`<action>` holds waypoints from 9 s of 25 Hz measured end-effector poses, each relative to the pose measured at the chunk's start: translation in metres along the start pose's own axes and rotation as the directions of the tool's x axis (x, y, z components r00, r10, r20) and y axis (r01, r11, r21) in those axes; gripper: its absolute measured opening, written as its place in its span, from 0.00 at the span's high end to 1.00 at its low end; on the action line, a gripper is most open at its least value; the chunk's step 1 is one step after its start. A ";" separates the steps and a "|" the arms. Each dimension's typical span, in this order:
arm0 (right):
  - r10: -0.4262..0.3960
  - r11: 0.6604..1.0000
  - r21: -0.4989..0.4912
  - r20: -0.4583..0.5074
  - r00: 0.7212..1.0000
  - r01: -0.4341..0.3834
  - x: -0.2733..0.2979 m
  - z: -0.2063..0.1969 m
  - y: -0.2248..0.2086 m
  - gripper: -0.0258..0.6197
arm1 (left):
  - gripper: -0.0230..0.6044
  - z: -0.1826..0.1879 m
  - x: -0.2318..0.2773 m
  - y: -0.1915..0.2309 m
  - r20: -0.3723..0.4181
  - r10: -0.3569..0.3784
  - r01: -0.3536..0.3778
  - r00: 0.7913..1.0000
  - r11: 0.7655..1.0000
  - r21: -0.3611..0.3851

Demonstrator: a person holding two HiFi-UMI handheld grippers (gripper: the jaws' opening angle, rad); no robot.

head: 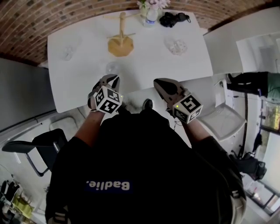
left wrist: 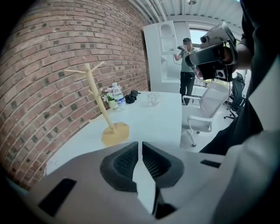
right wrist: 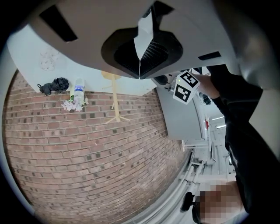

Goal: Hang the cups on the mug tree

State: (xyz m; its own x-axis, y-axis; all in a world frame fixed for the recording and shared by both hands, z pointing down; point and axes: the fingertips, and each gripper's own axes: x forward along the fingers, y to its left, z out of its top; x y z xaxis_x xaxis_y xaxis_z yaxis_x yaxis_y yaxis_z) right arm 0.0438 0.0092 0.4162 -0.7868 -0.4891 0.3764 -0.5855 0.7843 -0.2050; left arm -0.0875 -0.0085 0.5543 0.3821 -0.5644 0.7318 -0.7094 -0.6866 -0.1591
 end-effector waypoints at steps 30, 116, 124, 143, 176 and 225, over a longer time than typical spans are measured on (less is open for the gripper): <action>0.093 0.995 -0.021 -0.039 0.995 -0.094 0.000 -0.005 -0.069 0.91 | 0.84 -0.065 0.088 -0.004 -0.540 0.071 0.211 0.839 0.871 0.444; 0.412 0.523 -0.431 -0.628 0.660 -0.736 0.125 -0.029 -0.208 0.50 | 0.90 0.201 0.114 -0.003 0.490 -0.330 0.235 0.807 0.940 0.246; 0.358 0.548 -0.406 -0.676 0.644 -0.732 0.133 -0.029 -0.219 0.50 | 0.90 0.199 0.126 0.008 0.549 -0.301 0.252 0.780 0.953 0.166; -0.088 0.588 -0.512 -0.809 0.581 -0.626 0.169 -0.026 -0.236 0.51 | 0.81 0.176 0.156 0.060 0.657 -0.057 0.332 0.752 0.893 -0.303; 0.005 0.762 -0.388 -0.797 0.604 -0.518 0.206 -0.014 -0.209 0.51 | 0.70 0.132 0.155 0.100 0.757 0.047 0.576 0.652 0.618 -0.535; 0.156 0.803 -0.326 -0.693 0.704 -0.499 0.222 -0.024 -0.210 0.51 | 0.67 0.106 0.157 0.115 0.698 0.179 0.497 0.694 0.582 -0.644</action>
State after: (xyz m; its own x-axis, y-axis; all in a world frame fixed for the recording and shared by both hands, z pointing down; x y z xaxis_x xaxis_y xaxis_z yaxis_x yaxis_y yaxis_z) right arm -0.0037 -0.2548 0.5647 -0.5104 0.0420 0.8589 -0.0143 0.9983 -0.0573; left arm -0.0467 -0.2244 0.5808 0.5512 -0.8342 0.0167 -0.6041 -0.3852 0.6976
